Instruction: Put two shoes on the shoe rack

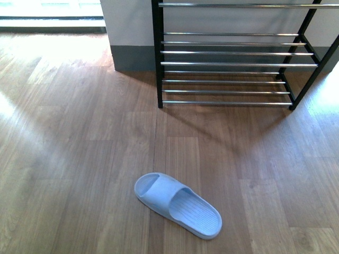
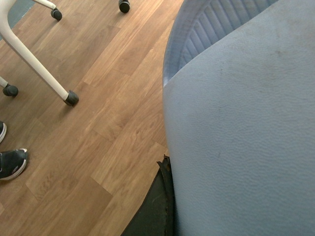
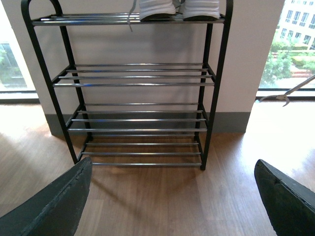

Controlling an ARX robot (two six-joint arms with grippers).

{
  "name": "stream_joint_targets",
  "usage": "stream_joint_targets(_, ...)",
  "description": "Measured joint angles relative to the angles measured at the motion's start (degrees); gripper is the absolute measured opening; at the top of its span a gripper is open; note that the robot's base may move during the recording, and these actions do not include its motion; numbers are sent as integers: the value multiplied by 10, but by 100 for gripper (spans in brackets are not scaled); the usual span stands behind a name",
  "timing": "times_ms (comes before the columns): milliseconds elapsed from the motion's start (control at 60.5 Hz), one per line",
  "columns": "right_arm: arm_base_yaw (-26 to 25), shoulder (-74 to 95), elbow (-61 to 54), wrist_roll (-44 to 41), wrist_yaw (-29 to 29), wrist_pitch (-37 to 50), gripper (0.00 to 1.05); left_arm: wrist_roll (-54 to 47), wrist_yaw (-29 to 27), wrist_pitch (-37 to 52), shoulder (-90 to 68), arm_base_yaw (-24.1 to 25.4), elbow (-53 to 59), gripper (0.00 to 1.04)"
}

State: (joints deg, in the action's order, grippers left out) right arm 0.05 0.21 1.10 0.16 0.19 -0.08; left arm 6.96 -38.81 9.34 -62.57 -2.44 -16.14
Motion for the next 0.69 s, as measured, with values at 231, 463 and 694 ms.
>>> stream_joint_targets(231,0,0,0,0,-1,0,96,-1,0,0,0,0,0,2)
stream_joint_targets(463,-96,112,10,-32,-285,47,96,-1,-1,0,0,1,0,2)
stream_joint_targets(694,-18,582,105,-151,-260,314,96,-1,0,0,0,0,0,2)
